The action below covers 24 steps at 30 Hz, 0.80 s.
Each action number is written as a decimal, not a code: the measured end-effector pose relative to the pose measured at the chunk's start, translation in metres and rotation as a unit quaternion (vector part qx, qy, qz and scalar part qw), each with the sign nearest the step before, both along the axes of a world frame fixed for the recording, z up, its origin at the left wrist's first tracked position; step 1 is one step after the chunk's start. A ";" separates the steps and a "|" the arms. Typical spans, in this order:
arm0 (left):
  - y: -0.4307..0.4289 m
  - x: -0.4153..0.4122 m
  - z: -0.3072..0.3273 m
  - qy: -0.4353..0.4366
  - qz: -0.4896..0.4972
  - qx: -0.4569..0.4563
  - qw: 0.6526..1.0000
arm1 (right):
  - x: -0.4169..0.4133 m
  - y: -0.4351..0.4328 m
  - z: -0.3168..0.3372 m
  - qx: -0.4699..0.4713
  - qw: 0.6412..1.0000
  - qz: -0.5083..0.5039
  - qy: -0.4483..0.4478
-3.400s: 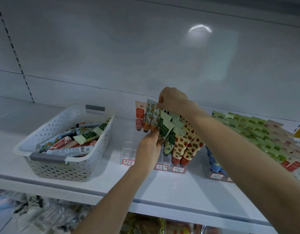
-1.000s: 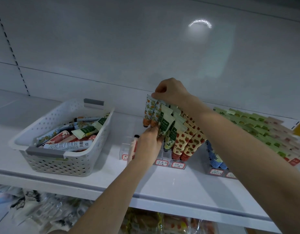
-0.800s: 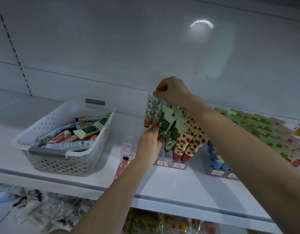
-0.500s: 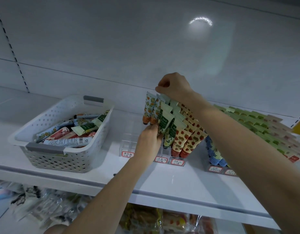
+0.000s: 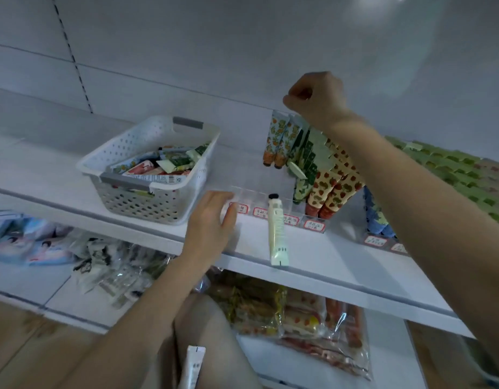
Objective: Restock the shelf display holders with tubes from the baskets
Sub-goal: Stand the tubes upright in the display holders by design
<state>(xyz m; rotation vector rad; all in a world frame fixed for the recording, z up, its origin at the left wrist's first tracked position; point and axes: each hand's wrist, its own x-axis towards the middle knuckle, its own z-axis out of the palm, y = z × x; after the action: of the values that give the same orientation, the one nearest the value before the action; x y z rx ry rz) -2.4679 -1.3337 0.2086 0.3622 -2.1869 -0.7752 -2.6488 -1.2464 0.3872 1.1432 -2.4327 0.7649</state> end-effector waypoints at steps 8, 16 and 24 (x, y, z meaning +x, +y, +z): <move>0.019 0.042 -0.040 0.010 0.028 0.025 0.999 | 0.050 0.039 -0.024 -0.067 0.996 0.054 -0.037; 0.016 0.058 -0.054 -0.037 -0.032 -0.104 0.993 | 0.096 0.088 -0.105 -0.082 0.986 0.092 -0.115; 0.019 0.124 -0.088 -0.102 0.073 -0.049 0.991 | 0.135 0.131 -0.177 -0.058 0.971 0.096 -0.213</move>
<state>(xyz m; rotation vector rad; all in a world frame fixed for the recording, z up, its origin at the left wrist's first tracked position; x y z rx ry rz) -2.3439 -1.3144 0.1203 0.5651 -2.3469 -0.5694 -2.5141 -1.1149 0.2099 1.2888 -2.5893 1.3150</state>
